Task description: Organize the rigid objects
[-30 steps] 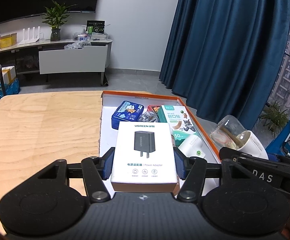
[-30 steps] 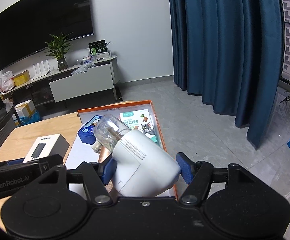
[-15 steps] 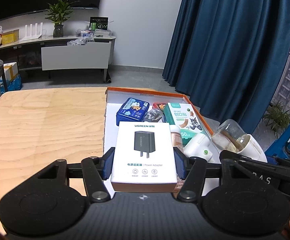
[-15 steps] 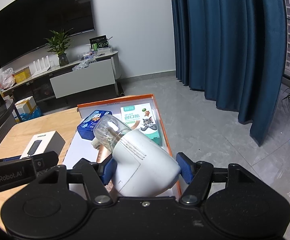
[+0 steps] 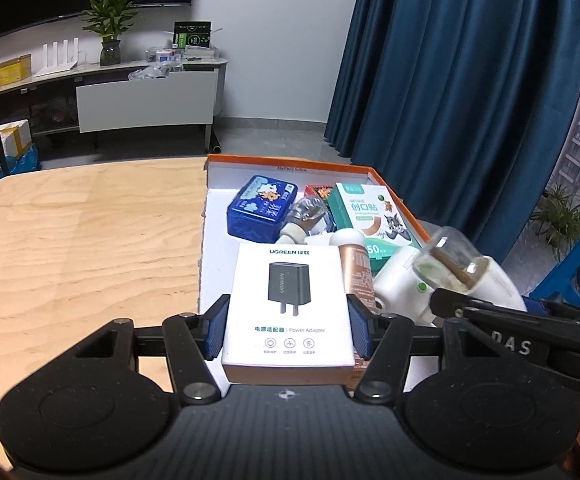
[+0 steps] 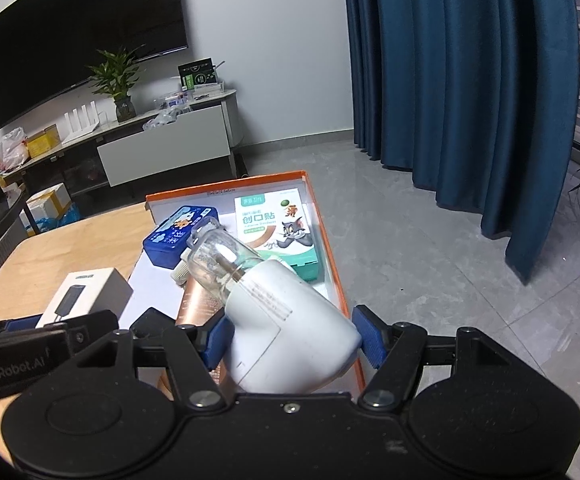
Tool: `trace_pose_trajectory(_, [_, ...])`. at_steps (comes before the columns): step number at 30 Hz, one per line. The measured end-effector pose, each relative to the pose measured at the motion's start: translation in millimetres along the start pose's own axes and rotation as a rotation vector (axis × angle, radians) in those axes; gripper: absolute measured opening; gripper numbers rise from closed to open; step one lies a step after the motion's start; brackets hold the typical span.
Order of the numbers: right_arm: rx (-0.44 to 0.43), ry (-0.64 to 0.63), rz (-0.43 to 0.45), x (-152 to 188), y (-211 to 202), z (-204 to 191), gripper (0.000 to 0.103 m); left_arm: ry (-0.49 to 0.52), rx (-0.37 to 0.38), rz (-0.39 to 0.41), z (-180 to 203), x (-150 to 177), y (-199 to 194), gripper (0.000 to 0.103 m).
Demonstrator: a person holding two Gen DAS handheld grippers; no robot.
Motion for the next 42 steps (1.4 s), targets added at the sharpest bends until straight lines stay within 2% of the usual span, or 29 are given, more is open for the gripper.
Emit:
trace_pose_trajectory(4, [-0.022, -0.009, 0.015, 0.4, -3.0, -0.2, 0.080, 0.013, 0.007, -0.001, 3.8, 2.2, 1.2, 0.060])
trace_pose_trajectory(12, [0.010, 0.046, 0.099, -10.3, -27.1, 12.4, 0.081, 0.043, 0.043, -0.001, 17.9, 7.0, -0.9, 0.060])
trace_pose_trajectory(16, [-0.004, 0.045, 0.129, -16.8, -38.0, 9.6, 0.082, 0.081, 0.074, 0.001, 31.3, 8.6, 0.0, 0.061])
trace_pose_trajectory(18, [0.002, 0.028, 0.131, -18.5, -42.2, 7.4, 0.083, 0.091, 0.067, -0.012, 33.1, 12.3, 3.8, 0.064])
trace_pose_trajectory(21, [0.020, 0.000, 0.128, -18.6, -47.3, 5.1, 0.084, 0.081, 0.048, -0.034, 27.7, 16.0, 7.2, 0.076])
trace_pose_trajectory(23, [0.021, -0.008, 0.126, -18.1, -50.2, 3.4, 0.084, 0.073, 0.040, -0.044, 23.0, 16.2, 7.0, 0.078])
trace_pose_trajectory(26, [0.026, -0.014, 0.129, -18.3, -58.0, 2.5, 0.085, 0.065, 0.018, -0.045, 16.6, 11.6, -0.3, 0.085])
trace_pose_trajectory(30, [0.034, -0.032, 0.139, -21.2, -74.7, 0.6, 0.088, 0.066, -0.036, -0.015, 8.1, 1.0, -22.6, 0.103])
trace_pose_trajectory(35, [0.026, -0.043, 0.135, -18.2, -90.2, -5.8, 0.091, 0.078, -0.089, 0.027, 1.6, -7.2, -54.6, 0.103])
trace_pose_trajectory(36, [0.024, -0.048, 0.130, -16.3, -92.3, -7.3, 0.094, 0.077, -0.101, 0.024, -0.6, -7.0, -58.2, 0.103])
trace_pose_trajectory(42, [0.008, -0.066, 0.074, -2.0, -96.5, -12.5, 0.094, 0.012, -0.122, -0.047, -11.3, 7.4, -62.2, 0.103])
Point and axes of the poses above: each gripper's, at about its wrist camera, not at the fingertips, and y roughly the way its jaws point, z to its right, x to its underside, the point moved 8 cm from there along y, roughly the way its jaws point, and after that the axes turned 12 degrees about -x, right-handed, at the moved point
